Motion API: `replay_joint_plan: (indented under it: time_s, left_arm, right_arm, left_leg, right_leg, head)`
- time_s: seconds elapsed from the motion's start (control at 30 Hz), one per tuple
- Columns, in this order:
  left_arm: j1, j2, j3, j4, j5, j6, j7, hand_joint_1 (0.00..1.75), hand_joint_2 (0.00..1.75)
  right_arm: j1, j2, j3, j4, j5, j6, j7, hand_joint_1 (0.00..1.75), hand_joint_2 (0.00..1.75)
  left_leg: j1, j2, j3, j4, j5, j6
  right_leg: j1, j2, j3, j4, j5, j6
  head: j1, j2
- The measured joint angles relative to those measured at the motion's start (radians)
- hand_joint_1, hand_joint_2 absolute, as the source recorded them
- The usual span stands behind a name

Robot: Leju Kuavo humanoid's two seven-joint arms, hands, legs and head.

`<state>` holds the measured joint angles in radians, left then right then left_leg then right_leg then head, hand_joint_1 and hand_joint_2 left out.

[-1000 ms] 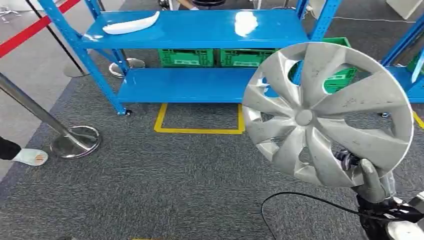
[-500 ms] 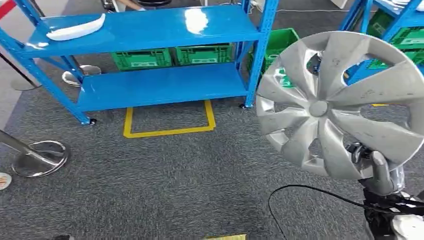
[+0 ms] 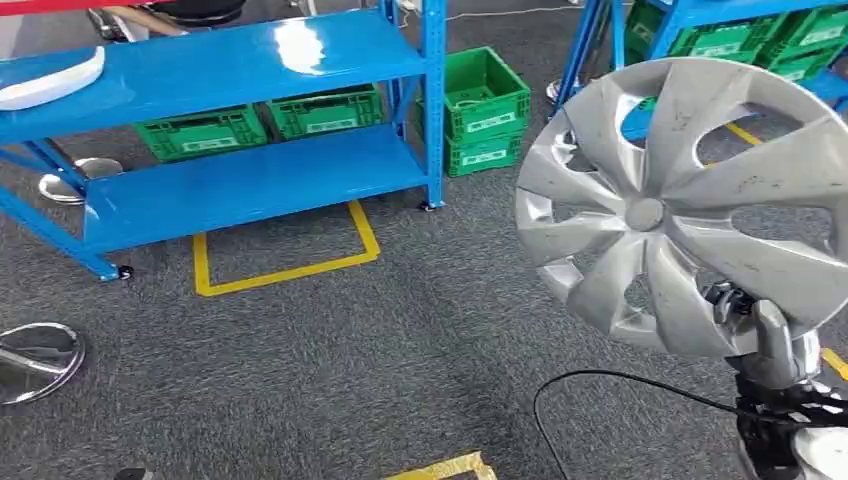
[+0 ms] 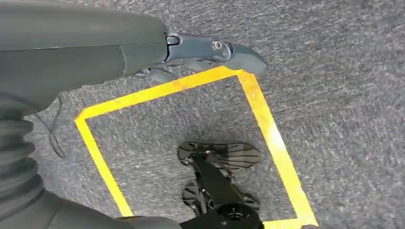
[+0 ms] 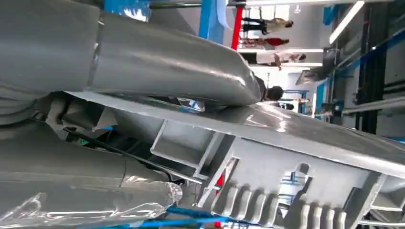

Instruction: Take the parts from the cabinet and place them on the table.

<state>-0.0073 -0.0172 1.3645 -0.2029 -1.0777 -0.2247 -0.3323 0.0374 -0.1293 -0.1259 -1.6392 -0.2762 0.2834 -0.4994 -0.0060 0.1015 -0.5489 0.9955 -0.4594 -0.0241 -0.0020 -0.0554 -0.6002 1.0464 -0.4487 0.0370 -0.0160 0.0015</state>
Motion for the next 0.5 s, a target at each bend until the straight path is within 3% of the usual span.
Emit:
replay_joint_plan:
  time_s: [0.07,0.1,0.13,0.17,0.23,0.27,0.33,0.37,0.4,0.43,0.47,0.5]
  left_arm:
    - [-0.003,0.001,0.0,0.0,-0.002,0.006,0.003,0.0,1.75]
    - [-0.006,0.001,0.0,0.0,-0.002,0.006,0.003,0.0,1.75]
    - [-0.008,0.0,0.0,0.0,-0.002,0.006,0.003,0.0,1.75]
    - [-0.007,0.0,0.0,0.0,-0.002,0.006,0.003,0.0,1.75]
    - [-0.003,0.001,0.0,0.0,-0.001,0.006,0.003,0.0,1.75]
    - [-0.001,0.0,0.0,0.0,-0.001,0.005,0.003,0.0,1.75]
    - [-0.001,-0.001,0.0,0.0,-0.001,-0.001,0.0,0.0,1.75]
    - [-0.002,-0.001,0.0,0.0,-0.002,-0.003,-0.002,0.0,1.75]
    - [-0.002,0.0,0.0,0.0,-0.002,-0.006,-0.004,0.0,1.75]
    - [-0.003,0.0,0.001,0.0,-0.002,-0.009,-0.005,0.0,1.75]
    - [-0.002,0.0,0.002,0.0,-0.002,-0.013,-0.008,0.0,1.75]
    - [-0.003,0.0,0.002,0.0,-0.002,-0.016,-0.01,0.0,1.75]
  right_arm:
    - [0.0,0.0,-0.001,0.006,0.0,0.0,0.0,1.75,0.0]
    - [0.001,0.0,-0.001,0.006,0.0,0.0,0.0,1.75,0.0]
    - [-0.002,0.0,-0.001,0.006,-0.001,0.0,0.0,1.75,0.0]
    - [-0.005,0.0,-0.002,0.005,-0.001,0.0,0.0,1.75,0.0]
    - [-0.004,0.001,-0.002,0.005,-0.002,0.002,-0.002,1.75,0.0]
    - [-0.002,0.002,-0.002,0.005,-0.002,0.003,-0.002,1.75,0.0]
    - [-0.001,0.002,-0.003,0.005,-0.003,0.003,-0.002,1.75,0.0]
    - [-0.001,0.002,-0.006,0.005,-0.003,0.003,-0.002,1.75,0.0]
    - [-0.002,0.002,-0.008,0.005,-0.005,0.003,-0.003,1.75,0.0]
    - [-0.004,0.002,-0.01,0.005,-0.005,0.003,-0.004,1.75,0.0]
    - [-0.007,0.002,-0.011,0.005,-0.005,0.002,-0.004,1.75,0.0]
    - [-0.007,0.003,-0.014,0.005,-0.006,0.002,-0.006,1.75,0.0]
  left_leg:
    - [0.003,0.023,0.001,-0.002,0.001,-0.011]
    - [0.007,-0.008,-0.002,0.004,-0.012,-0.02]
    - [0.009,-0.058,-0.016,0.036,-0.041,-0.024]
    - [0.009,-0.081,-0.045,0.1,-0.079,-0.026]
    - [0.008,-0.095,-0.121,0.258,-0.146,-0.028]
    - [0.008,-0.097,-0.142,0.296,-0.149,-0.027]
    - [0.008,-0.099,-0.123,0.248,-0.092,-0.021]
    - [0.008,-0.106,-0.088,0.175,-0.045,-0.017]
    - [0.01,-0.136,-0.046,0.092,-0.003,-0.013]
    - [0.014,-0.2,-0.019,0.034,0.008,-0.007]
    - [0.021,-0.198,-0.004,-0.001,-0.003,-0.004]
    - [0.016,-0.189,-0.008,0.003,-0.005,-0.006]
  right_leg:
    - [0.003,0.025,-0.008,-0.002,0.007,-0.014]
    - [-0.004,0.035,-0.008,-0.006,0.012,-0.021]
    - [-0.006,0.044,-0.01,-0.007,0.014,-0.025]
    - [-0.007,0.053,-0.013,-0.007,0.016,-0.029]
    - [-0.006,0.079,-0.018,-0.007,0.02,-0.033]
    - [-0.006,0.093,-0.02,-0.007,0.021,-0.034]
    - [-0.006,0.121,-0.021,-0.006,0.024,-0.031]
    - [-0.006,0.134,-0.021,-0.006,0.026,-0.029]
    - [-0.008,0.147,-0.021,-0.006,0.028,-0.026]
    - [-0.008,0.157,-0.025,-0.006,0.031,-0.021]
    - [-0.003,0.173,-0.033,0.001,0.033,-0.017]
    - [-0.008,0.183,-0.04,-0.003,0.039,-0.008]
  head:
    - [0.003,0.0]
    - [0.001,0.0]
    - [-0.001,0.0]
    - [-0.002,0.0]
    - [-0.002,0.0]
    - [-0.002,0.0]
    - [-0.002,0.0]
    - [-0.002,0.0]
    - [-0.002,0.0]
    - [-0.001,0.0]
    - [0.0,0.0]
    - [-0.001,0.0]
